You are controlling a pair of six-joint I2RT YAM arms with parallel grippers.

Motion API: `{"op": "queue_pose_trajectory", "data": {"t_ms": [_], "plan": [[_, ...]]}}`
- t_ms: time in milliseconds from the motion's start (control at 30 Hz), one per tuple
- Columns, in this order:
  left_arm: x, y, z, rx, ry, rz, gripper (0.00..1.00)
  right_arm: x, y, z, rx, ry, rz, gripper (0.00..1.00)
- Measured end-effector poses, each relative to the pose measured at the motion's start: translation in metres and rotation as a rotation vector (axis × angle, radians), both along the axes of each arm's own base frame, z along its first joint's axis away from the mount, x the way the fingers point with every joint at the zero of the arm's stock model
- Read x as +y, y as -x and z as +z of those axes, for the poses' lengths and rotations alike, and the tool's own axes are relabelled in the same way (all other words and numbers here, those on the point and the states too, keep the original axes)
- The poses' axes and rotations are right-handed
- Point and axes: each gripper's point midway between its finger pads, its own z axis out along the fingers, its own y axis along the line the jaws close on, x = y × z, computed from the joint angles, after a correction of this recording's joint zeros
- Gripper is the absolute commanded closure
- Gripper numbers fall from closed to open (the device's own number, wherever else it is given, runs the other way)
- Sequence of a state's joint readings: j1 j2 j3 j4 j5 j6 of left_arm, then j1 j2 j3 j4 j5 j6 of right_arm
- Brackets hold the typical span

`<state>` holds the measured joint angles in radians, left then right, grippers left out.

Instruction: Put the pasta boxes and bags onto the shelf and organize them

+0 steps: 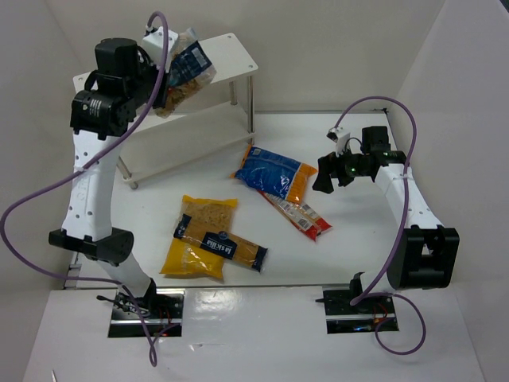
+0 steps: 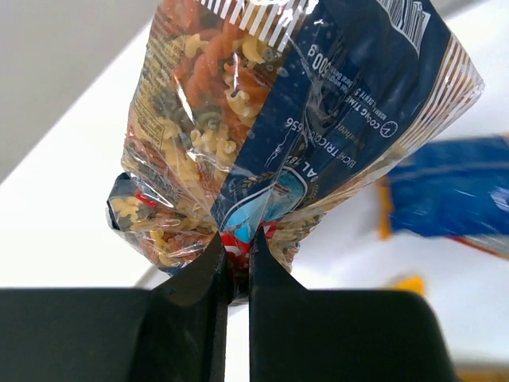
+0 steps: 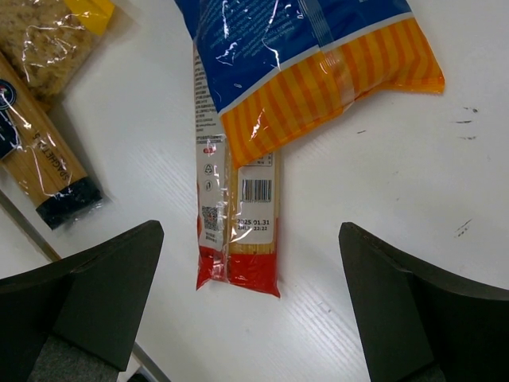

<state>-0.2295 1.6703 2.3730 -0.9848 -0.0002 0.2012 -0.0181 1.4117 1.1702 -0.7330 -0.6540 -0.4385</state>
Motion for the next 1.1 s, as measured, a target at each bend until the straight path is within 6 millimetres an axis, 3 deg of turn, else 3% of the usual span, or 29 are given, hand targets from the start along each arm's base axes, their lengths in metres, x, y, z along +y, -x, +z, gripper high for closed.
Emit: {"op": "queue_pose_trajectory", "data": {"t_ms": [167,233,433,700,1100], "plan": [[0.039,-0.025,-0.015,0.020,-0.058,0.203,1.00,-0.002,0.000,-0.001,0.001,0.009,-0.006,0.00],[0.045,-0.032,-0.013,0.006,-0.055,0.240,1.00,-0.002,0.000,-0.002,0.002,0.010,-0.007,0.00],[0.058,-0.038,-0.007,-0.007,-0.043,0.304,1.00,-0.003,0.002,-0.007,0.016,0.017,-0.011,0.00],[0.096,-0.038,-0.002,-0.021,-0.075,0.455,1.00,-0.005,0.002,-0.009,0.018,0.028,-0.019,0.00],[0.112,-0.050,-0.007,-0.038,-0.097,0.534,1.00,-0.006,0.002,-0.009,0.018,0.031,-0.021,0.00]]}}
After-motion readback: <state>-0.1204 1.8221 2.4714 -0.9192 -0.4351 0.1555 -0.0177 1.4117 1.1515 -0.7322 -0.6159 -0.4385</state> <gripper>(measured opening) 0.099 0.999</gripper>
